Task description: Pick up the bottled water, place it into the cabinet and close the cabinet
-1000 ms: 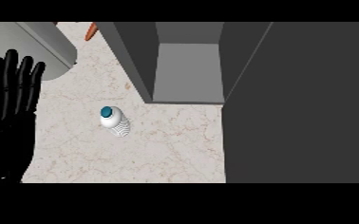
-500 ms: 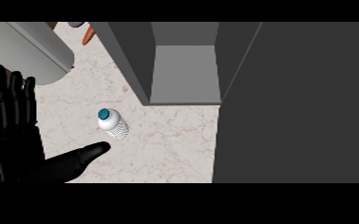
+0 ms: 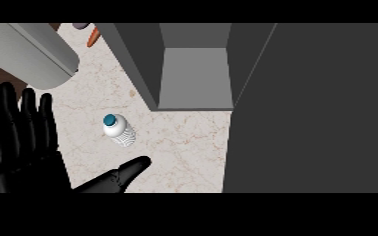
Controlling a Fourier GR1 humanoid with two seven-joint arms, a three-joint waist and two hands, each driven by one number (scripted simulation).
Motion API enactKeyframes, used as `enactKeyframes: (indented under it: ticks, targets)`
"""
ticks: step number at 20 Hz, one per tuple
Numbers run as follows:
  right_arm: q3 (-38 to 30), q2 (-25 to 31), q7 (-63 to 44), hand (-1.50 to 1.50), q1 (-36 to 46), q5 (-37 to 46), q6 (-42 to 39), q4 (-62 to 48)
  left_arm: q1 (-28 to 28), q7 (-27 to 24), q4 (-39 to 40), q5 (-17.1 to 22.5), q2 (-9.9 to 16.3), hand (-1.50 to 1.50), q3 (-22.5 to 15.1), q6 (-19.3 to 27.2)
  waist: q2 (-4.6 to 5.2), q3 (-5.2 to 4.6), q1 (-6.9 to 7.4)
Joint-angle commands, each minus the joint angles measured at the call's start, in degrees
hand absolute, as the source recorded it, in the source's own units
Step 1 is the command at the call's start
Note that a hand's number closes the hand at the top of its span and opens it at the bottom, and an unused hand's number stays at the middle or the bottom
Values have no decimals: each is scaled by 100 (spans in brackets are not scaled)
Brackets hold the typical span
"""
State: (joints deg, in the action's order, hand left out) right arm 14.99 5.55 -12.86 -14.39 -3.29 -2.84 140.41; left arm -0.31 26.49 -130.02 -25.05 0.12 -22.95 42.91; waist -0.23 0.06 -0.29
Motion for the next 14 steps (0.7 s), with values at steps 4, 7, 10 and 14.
enactKeyframes:
  ticks: [4, 7, 10, 14]
  targets:
    - [416, -70, -996, -150, 45, 249, 303, 925, -572, 1424, 33, -1455, -12, -150, -700, 586, 8, -2, 2]
    - [505, -96, -468, -150, -121, 291, 188, 548, -574, 1858, 135, -2247, -12, -150, -1374, 1198, 2, 1, 1]
    - [541, -44, -1528, -150, 324, 353, 509, 1234, -484, 2216, -77, -2418, -12, -150, -1396, 954, -1, -3, 12]
    - [849, -102, -1562, -150, 232, 617, 700, 1404, -509, 2506, -221, -2551, -12, -150, -1154, 612, -7, -7, 0]
